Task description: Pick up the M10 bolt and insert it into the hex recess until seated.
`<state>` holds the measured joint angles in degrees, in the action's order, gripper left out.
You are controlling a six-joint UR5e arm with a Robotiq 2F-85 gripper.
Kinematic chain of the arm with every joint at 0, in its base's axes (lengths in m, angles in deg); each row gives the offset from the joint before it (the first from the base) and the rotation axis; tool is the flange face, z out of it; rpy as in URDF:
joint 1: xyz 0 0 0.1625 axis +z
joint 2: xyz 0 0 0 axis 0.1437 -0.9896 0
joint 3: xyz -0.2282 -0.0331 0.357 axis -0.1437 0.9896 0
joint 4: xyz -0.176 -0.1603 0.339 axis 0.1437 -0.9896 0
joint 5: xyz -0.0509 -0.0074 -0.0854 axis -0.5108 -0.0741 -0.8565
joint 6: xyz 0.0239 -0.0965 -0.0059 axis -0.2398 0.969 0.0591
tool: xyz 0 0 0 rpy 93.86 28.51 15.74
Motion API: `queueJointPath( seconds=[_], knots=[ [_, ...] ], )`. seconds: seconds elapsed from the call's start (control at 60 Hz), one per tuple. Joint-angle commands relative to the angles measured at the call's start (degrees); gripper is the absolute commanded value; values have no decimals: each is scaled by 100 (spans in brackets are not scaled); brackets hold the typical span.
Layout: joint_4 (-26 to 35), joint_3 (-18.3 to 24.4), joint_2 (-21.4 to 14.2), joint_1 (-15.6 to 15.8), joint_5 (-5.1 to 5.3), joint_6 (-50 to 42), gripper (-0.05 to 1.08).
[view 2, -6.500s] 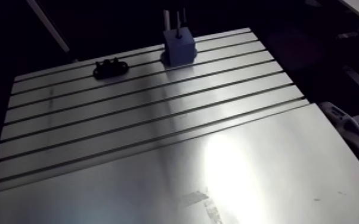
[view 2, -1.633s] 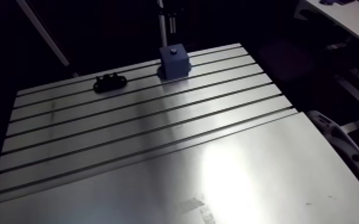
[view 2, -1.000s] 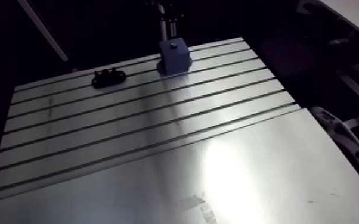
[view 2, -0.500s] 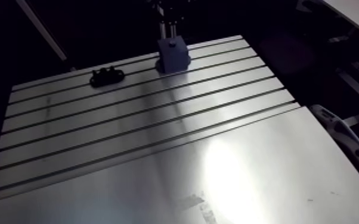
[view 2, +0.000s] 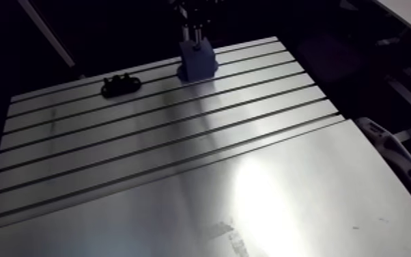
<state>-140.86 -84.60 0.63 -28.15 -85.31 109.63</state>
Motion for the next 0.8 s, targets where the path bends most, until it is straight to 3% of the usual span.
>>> queueJointPath(
  seconds=[0.017, 0.383, 0.8],
  knots=[
    [-60, -3, 31, 2, 9, -2, 108],
    [-69, -3, 31, 3, 129, 112, 108],
    [-61, -11, 39, -6, 123, 139, 108]
  ],
)
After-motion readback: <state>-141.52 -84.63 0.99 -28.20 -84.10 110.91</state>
